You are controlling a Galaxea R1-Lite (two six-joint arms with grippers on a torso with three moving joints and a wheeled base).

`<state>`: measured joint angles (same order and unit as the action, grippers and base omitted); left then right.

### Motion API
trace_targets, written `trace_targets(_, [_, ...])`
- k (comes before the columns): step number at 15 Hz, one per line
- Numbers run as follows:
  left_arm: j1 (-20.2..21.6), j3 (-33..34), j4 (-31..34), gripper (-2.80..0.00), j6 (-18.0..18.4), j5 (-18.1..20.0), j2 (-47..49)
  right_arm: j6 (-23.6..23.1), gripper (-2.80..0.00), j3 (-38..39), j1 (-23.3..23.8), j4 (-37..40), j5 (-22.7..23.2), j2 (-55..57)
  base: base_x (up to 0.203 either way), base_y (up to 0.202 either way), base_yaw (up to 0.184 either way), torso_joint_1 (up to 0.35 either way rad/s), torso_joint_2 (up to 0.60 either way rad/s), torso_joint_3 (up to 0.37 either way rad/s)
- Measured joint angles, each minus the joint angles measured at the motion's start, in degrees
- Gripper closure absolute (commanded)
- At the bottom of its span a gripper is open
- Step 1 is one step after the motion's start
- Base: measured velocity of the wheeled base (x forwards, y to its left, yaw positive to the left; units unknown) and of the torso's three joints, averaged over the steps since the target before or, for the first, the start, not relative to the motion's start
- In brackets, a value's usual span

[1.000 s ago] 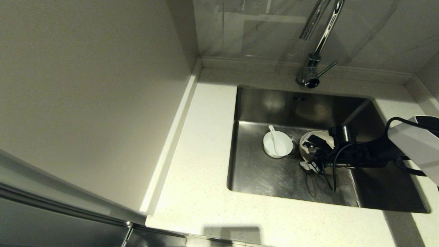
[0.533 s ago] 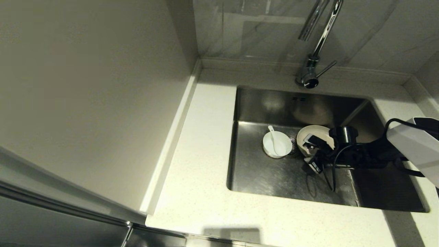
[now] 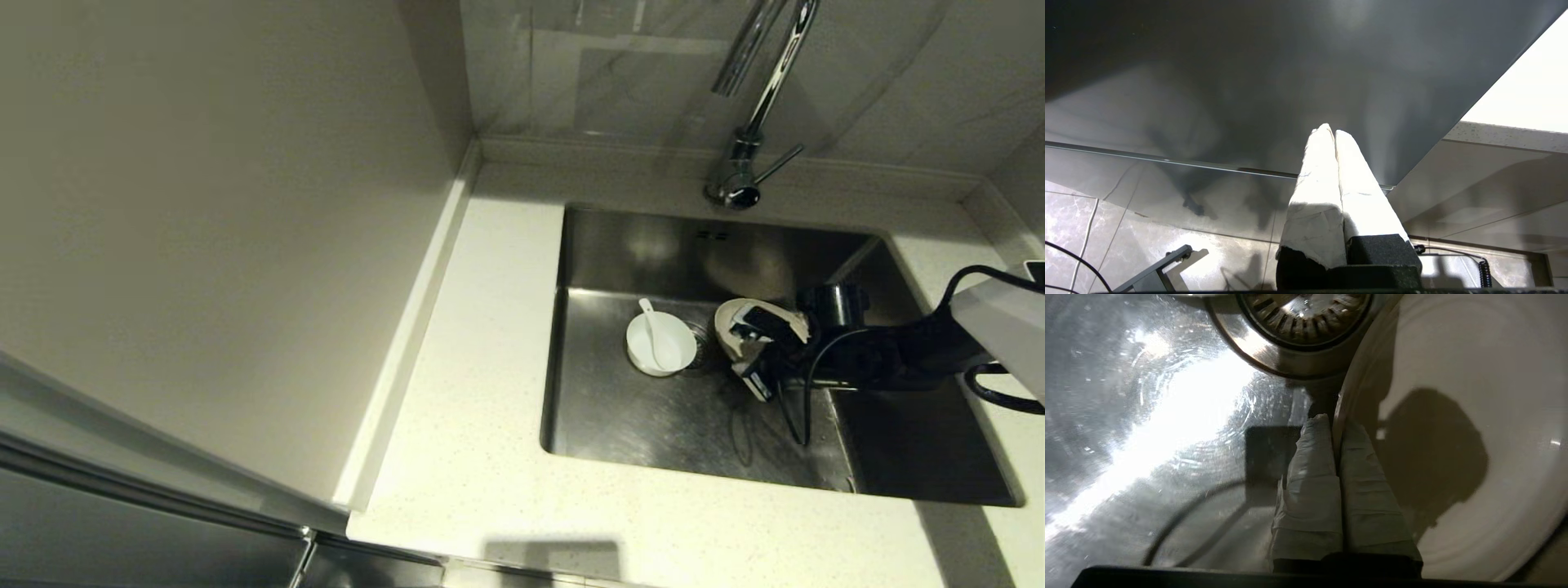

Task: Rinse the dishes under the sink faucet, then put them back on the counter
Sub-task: Put a plate back to the table from the sink

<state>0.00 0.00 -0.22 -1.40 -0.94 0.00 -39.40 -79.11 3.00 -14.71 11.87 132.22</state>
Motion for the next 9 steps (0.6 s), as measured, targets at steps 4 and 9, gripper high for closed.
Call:
trace_targets(4, [0.0,0.0,0.0,0.0,0.0,0.0,0.0,0.4,0.0,7.8,0.0,0.2,0.0,-8.1,0.0,0.0,0.0,0.0,0.0,0.0])
trace_targets(9, [0.0,0.0,0.0,0.0,0.0,0.0,0.0,2.8,0.0,15.7,0.0,0.5,0.1,-18.3,0.0,0.0,0.0,0.0,0.0,0.0])
